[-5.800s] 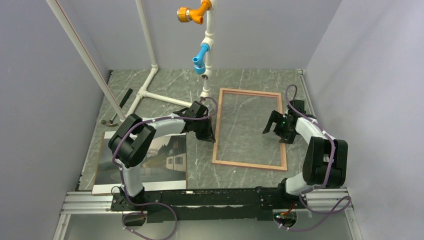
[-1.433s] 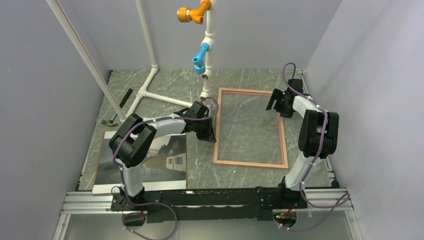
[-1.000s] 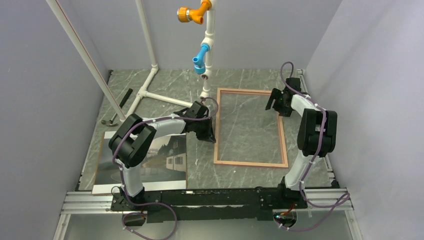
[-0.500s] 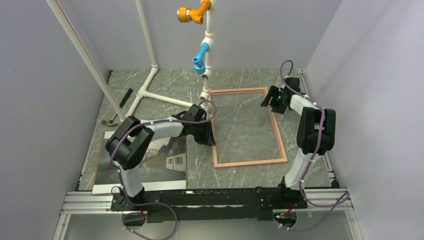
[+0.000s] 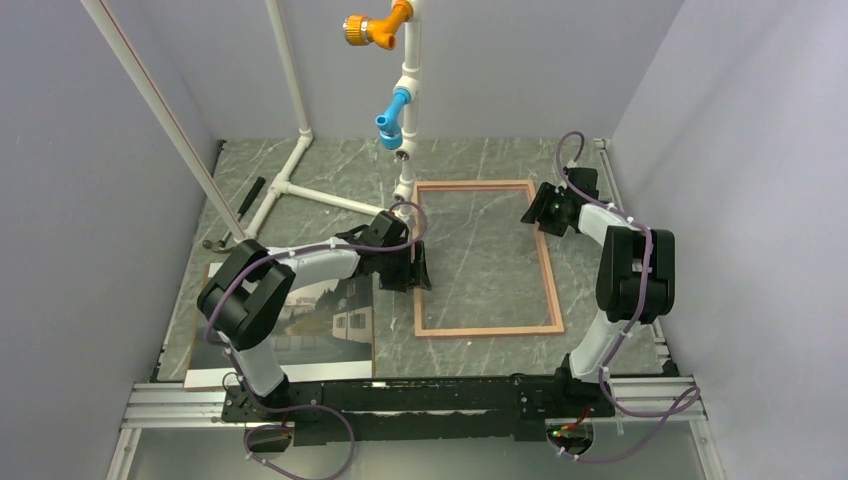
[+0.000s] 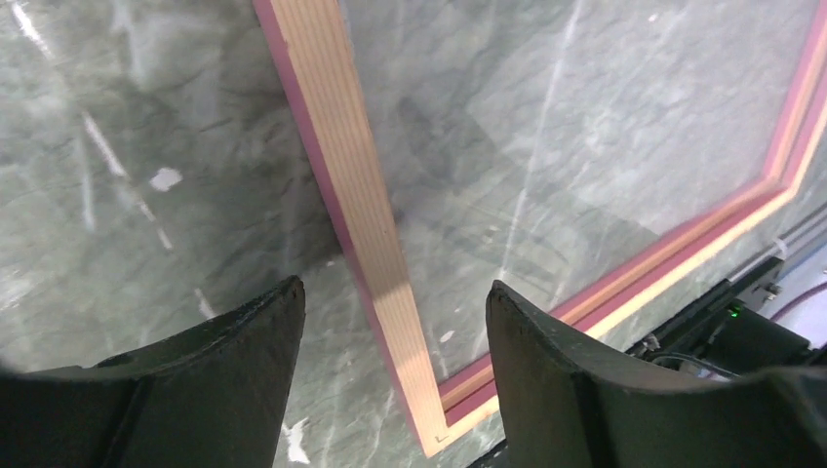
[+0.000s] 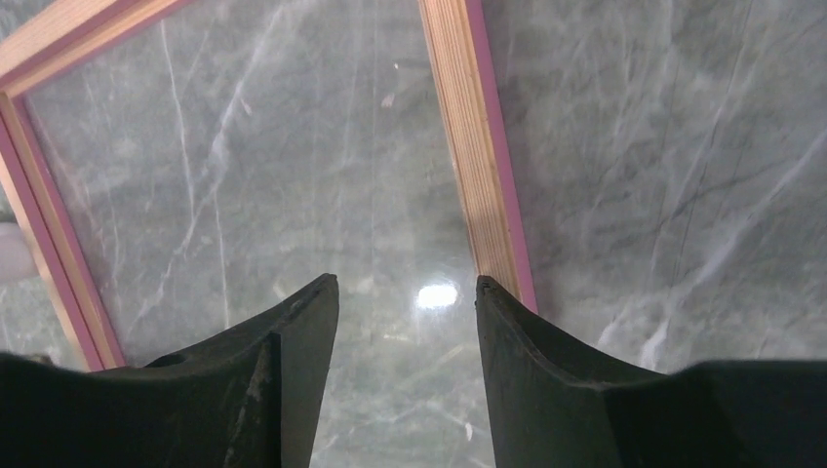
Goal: Put the photo into the frame
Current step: Adjust the photo frame item on the photo frame.
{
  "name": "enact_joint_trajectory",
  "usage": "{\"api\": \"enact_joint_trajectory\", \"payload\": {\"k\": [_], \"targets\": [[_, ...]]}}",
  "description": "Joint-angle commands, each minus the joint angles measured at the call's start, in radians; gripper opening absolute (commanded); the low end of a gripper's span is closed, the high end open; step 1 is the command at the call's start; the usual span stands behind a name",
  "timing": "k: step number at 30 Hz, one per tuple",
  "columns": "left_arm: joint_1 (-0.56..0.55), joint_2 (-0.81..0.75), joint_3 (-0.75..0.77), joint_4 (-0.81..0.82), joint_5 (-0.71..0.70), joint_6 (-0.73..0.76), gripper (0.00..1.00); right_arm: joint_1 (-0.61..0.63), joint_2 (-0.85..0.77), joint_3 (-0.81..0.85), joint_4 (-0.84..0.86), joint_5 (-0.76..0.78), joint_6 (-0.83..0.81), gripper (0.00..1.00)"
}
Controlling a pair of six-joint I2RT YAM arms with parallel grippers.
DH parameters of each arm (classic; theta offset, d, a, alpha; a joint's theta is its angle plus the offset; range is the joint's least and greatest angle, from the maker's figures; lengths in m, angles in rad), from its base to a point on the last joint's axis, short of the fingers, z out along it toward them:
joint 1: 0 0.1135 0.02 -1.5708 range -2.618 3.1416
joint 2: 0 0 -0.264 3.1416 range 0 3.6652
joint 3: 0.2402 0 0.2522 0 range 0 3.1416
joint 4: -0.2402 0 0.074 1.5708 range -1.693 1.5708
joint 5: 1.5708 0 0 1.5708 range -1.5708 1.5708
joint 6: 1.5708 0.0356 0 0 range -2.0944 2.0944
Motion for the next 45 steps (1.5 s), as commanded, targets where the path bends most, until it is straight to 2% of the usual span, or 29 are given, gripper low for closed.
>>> {"api": "enact_joint_trajectory", "payload": {"k": [1,10,17,19,26,27,29,31,32,33,34,37,45], "targets": [[0.005,0.022,0.077,-0.074,-0.072,0.039,0.7,0.073,0.017,-0.131,-0.364,-0.133,0.069,0.4],[-0.011,0.1,0.164,-0.132,-0.106,0.06,0.46,0.071,-0.141,-0.175,-0.405,-0.101,0.071,0.38],[-0.057,0.101,0.187,-0.202,-0.183,0.091,0.08,0.008,-0.266,-0.208,-0.421,-0.056,0.074,0.38],[-0.074,0.097,0.193,-0.225,-0.205,0.105,0.0,-0.036,-0.302,-0.214,-0.423,-0.059,0.063,0.4],[-0.113,0.047,0.178,-0.262,-0.224,0.111,0.0,-0.129,-0.345,-0.207,-0.439,-0.064,0.022,0.53],[-0.116,0.038,0.177,-0.266,-0.229,0.107,0.05,-0.13,-0.342,-0.21,-0.44,-0.059,0.021,0.55],[-0.119,0.016,0.179,-0.276,-0.235,0.097,0.21,-0.129,-0.338,-0.224,-0.433,-0.046,0.027,0.58],[-0.12,-0.001,0.19,-0.3,-0.254,0.091,0.49,-0.13,-0.337,-0.236,-0.428,-0.019,0.033,0.59],[-0.122,-0.009,0.199,-0.316,-0.265,0.091,0.58,-0.13,-0.338,-0.238,-0.426,-0.005,0.039,0.6],[-0.125,-0.018,0.209,-0.33,-0.284,0.091,0.65,-0.131,-0.344,-0.238,-0.425,0.01,0.043,0.61],[-0.13,-0.024,0.22,-0.343,-0.313,0.095,0.67,-0.13,-0.352,-0.238,-0.423,0.025,0.048,0.61],[-0.143,-0.044,0.246,-0.352,-0.355,0.117,0.67,-0.13,-0.392,-0.233,-0.421,0.051,0.066,0.63],[-0.174,0.051,0.391,-0.34,-0.331,0.152,0.61,-0.137,-0.512,-0.212,-0.421,0.164,0.081,0.87]]}}
